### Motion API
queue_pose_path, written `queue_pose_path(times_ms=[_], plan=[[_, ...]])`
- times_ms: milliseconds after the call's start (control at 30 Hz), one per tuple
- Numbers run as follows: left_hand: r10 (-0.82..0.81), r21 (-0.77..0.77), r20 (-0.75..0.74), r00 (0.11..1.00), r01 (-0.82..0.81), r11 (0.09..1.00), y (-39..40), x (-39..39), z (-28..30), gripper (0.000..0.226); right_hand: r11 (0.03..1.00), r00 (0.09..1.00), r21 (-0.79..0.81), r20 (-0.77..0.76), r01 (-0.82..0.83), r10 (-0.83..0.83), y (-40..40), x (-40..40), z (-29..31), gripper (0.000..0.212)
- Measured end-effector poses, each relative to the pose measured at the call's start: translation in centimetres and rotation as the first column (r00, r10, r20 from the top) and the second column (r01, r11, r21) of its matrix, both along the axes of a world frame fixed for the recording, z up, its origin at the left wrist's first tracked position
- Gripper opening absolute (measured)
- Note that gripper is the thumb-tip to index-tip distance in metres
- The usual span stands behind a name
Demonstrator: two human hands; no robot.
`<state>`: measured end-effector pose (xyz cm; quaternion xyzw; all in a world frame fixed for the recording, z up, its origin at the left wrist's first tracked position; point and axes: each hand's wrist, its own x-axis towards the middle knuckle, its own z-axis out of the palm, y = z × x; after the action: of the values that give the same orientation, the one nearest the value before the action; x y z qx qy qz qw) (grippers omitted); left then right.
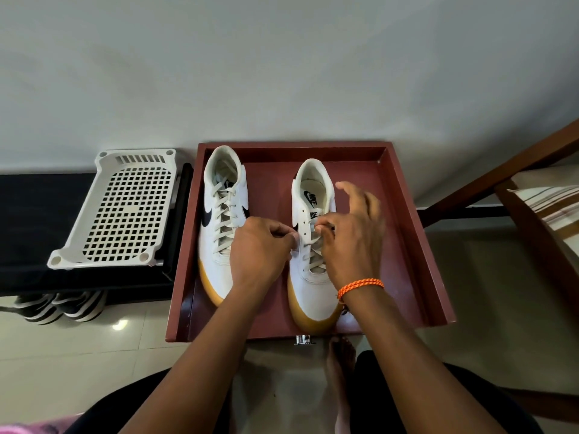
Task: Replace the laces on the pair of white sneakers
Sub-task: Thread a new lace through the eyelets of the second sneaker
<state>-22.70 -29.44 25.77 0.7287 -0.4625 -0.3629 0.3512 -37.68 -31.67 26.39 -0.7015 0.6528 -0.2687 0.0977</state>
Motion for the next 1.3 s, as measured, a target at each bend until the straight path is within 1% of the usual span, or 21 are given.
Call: queue_pose_path(times_ms=[100, 200, 267, 333, 433, 600, 667, 700, 733, 800, 867, 900, 1000, 1067, 1100, 1133, 1167, 1200, 1233, 1267, 1300], plan=[[-0.002, -0.009, -0.025, 1.0, 0.002, 1.0, 0.0, -0.1, 0.1, 0.019, 0.996, 0.993, 0.079, 0.107, 0.035, -0.043, 0.3, 0.9, -0.9, 0.013], [-0.014, -0.032, -0.029, 0.999, 0.013, 0.999, -0.1, 0.0, -0.1, 0.018, 0.972, 0.961, 0.222, 0.245, 0.073, -0.128, 0.3, 1.2, -1.3, 0.014], [-0.025, -0.044, -0.032, 0.999, 0.023, 0.999, -0.2, 0.1, -0.2, 0.015, 0.957, 0.939, 0.278, 0.3, 0.081, -0.167, 0.1, 1.2, -1.5, 0.012], [-0.031, -0.056, -0.04, 0.999, 0.029, 0.998, -0.2, 0.2, -0.1, 0.014, 0.953, 0.916, 0.291, 0.353, 0.088, -0.193, 0.0, 1.4, -1.8, 0.011], [-0.031, -0.07, -0.01, 0.999, 0.031, 0.997, -0.2, 0.1, -0.2, 0.014, 0.955, 0.871, 0.282, 0.44, 0.095, -0.217, 0.0, 1.7, -2.3, 0.009], [-0.062, -0.095, 0.081, 0.995, 0.069, 0.993, -0.2, 0.1, -0.4, 0.008, 0.951, 0.858, 0.303, 0.473, 0.056, -0.201, 0.2, 1.6, -2.7, 0.008], [-0.083, -0.097, 0.104, 0.991, 0.093, 0.991, -0.2, 0.2, -0.3, 0.005, 0.95, 0.873, 0.309, 0.452, 0.043, -0.186, 0.1, 1.3, -2.3, 0.01], [-0.083, -0.093, 0.11, 0.99, 0.093, 0.991, -0.2, 0.2, -0.4, 0.005, 0.95, 0.895, 0.31, 0.414, 0.034, -0.167, 0.0, 1.2, -2.0, 0.01], [-0.076, -0.09, 0.121, 0.99, 0.088, 0.992, -0.2, 0.1, -0.5, 0.004, 0.95, 0.926, 0.313, 0.351, 0.024, -0.139, -0.1, 1.0, -1.6, 0.01], [-0.056, -0.095, 0.154, 0.986, 0.071, 0.993, -0.2, 0.0, -0.6, 0.003, 0.945, 0.986, 0.326, 0.151, 0.014, -0.066, 0.1, 0.9, -0.5, 0.011], [-0.047, -0.109, 0.188, 0.981, 0.069, 0.992, -0.1, -0.1, -0.6, 0.005, 0.953, 1.0, 0.301, -0.021, 0.003, 0.004, 0.3, 0.9, 0.0, 0.014], [-0.049, -0.122, 0.211, 0.976, 0.076, 0.99, -0.1, -0.1, -0.5, 0.006, 0.953, 0.998, 0.303, -0.046, -0.014, 0.03, 0.4, 1.0, 0.1, 0.015], [-0.045, -0.173, 0.291, 0.956, 0.099, 0.98, 0.0, -0.3, -0.3, 0.009, 0.931, 0.998, 0.36, 0.008, -0.065, 0.066, 0.3, 1.0, 0.3, 0.015], [-0.033, -0.169, 0.29, 0.956, 0.085, 0.982, -0.2, -0.3, -0.3, 0.01, 0.927, 0.995, 0.363, -0.013, -0.09, 0.101, 0.2, 0.6, 0.5, 0.015], [-0.033, -0.162, 0.218, 0.975, 0.07, 0.984, -0.3, -0.3, -0.2, 0.009, 0.932, 0.993, 0.35, -0.033, -0.094, 0.113, 0.2, 0.4, 0.6, 0.014], [-0.029, -0.148, 0.071, 0.997, 0.039, 0.988, -0.4, -0.2, 0.0, 0.01, 0.937, 0.992, 0.336, -0.052, -0.094, 0.118, 0.2, 0.3, 0.7, 0.013], [-0.014, -0.12, -0.131, 0.991, -0.002, 0.993, -0.5, 0.0, 0.4, 0.011, 0.941, 0.99, 0.325, -0.069, -0.093, 0.122, 0.2, 0.2, 0.7, 0.012], [0.018, -0.087, -0.33, 0.944, -0.049, 0.995, -0.5, 0.2, 0.9, 0.012, 0.944, 0.989, 0.317, -0.083, -0.093, 0.125, 0.2, 0.2, 0.7, 0.011], [0.045, -0.059, -0.5, 0.865, -0.086, 0.995, -0.5, 0.4, 1.5, 0.012, 0.945, 0.988, 0.314, -0.09, -0.093, 0.127, 0.3, 0.3, 0.7, 0.011], [0.056, -0.04, -0.646, 0.761, -0.107, 0.993, -0.5, 0.7, 2.1, 0.01, 0.946, 0.988, 0.31, -0.088, -0.095, 0.128, 0.3, 0.4, 0.6, 0.011], [0.048, -0.032, -0.775, 0.63, -0.115, 0.993, -0.6, 0.9, 2.7, 0.008, 0.947, 0.988, 0.307, -0.081, -0.098, 0.128, 0.3, 0.4, 0.6, 0.011]])
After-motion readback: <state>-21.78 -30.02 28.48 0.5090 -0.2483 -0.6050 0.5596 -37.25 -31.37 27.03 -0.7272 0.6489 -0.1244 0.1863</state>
